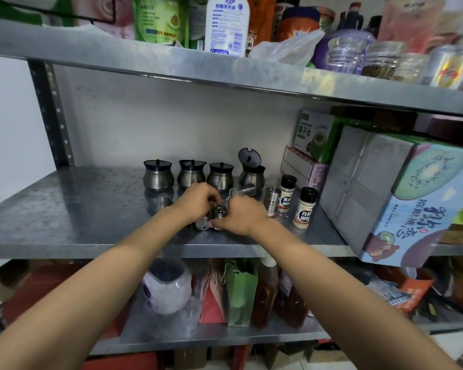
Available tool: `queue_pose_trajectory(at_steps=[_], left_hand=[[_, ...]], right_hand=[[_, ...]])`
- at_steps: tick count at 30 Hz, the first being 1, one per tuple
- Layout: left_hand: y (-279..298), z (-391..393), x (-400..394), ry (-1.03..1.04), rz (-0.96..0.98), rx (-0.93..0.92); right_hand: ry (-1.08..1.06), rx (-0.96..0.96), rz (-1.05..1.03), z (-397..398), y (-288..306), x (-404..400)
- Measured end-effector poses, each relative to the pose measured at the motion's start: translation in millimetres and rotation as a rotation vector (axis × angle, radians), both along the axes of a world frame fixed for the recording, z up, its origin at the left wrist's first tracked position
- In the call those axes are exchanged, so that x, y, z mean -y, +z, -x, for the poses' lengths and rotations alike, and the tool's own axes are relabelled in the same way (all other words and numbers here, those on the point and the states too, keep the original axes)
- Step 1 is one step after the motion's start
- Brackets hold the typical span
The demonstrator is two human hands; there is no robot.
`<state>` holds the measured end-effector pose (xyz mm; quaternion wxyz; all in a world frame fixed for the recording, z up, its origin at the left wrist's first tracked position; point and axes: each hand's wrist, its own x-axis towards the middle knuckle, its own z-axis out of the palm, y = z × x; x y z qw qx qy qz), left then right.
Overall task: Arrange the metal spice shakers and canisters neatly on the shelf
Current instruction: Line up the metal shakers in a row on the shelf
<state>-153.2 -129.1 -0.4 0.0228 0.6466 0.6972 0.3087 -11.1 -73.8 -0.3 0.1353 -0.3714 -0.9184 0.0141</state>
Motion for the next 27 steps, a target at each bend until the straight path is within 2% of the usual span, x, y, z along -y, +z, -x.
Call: queue_pose_trajectory(at_steps=[9, 16, 22, 27], left_hand=[[-2, 0, -1, 0.025, -0.008, 0.043], [0, -8, -13, 0.058, -0.024, 0.125], [-2, -23, -27, 0.026, -0.015, 0.188], [-5, -36, -40, 0.052, 0.006, 0.397]], right_hand=[[-0.074, -0.157, 0.254, -5, 1, -2], [-0.098, -0.347, 0.273, -23, 15, -20], [-0.148, -0.376, 0.258, -29, 32, -33], [-0.178, -0.411, 0.244, -31, 33, -42]])
